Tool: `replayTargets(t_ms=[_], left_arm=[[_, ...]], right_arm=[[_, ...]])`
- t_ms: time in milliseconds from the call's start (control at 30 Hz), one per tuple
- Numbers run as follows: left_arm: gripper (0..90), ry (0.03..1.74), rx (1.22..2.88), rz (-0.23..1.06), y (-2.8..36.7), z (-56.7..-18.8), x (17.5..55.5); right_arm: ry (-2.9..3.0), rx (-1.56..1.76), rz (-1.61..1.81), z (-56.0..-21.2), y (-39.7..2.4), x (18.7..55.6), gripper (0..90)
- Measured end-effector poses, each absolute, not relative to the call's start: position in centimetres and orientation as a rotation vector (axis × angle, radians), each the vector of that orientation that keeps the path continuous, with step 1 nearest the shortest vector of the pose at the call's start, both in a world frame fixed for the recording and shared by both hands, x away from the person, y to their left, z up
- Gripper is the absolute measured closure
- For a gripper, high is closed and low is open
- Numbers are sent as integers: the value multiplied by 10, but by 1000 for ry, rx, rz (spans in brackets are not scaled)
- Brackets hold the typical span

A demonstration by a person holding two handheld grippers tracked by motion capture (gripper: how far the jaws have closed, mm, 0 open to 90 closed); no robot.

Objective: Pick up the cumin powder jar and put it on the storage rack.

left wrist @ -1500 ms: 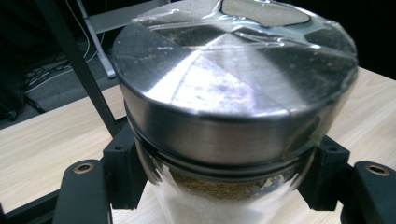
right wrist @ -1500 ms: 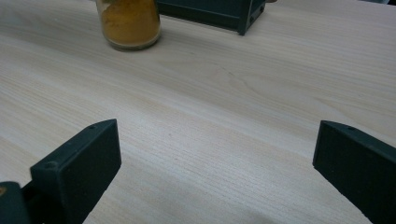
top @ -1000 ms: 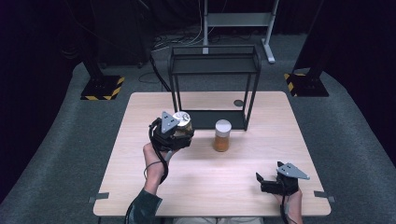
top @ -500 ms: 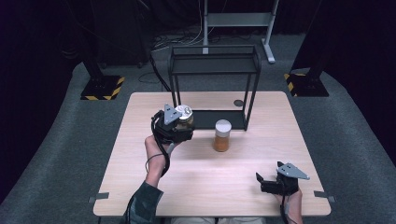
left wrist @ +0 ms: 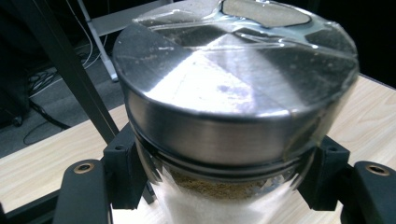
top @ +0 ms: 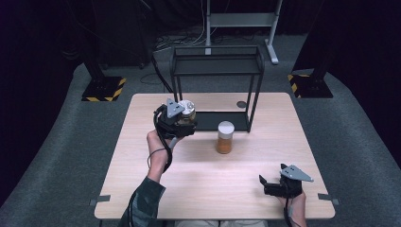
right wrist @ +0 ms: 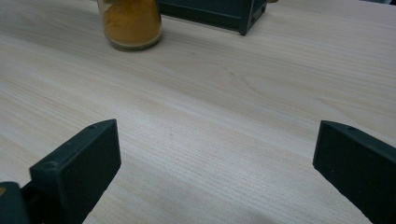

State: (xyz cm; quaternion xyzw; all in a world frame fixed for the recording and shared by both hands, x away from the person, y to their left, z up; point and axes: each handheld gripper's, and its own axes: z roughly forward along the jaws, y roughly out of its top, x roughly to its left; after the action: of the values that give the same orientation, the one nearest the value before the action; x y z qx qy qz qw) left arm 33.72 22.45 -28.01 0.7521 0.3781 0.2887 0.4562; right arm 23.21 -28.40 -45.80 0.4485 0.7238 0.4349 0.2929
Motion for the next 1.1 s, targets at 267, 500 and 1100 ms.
replayTargets(t_ms=[267,500,1100], left_arm=[[301,933,1861,717,223,-274,344],[301,946,1857,710,224,-268,353],[301,942,1862,700,224,-245,373]], right_arm=[[1928,1194,1160,-458,-284,232,0],[1930,1195,1161,-458,-285,232,0],[1933,1198,1159,-457,-285,233,0]])
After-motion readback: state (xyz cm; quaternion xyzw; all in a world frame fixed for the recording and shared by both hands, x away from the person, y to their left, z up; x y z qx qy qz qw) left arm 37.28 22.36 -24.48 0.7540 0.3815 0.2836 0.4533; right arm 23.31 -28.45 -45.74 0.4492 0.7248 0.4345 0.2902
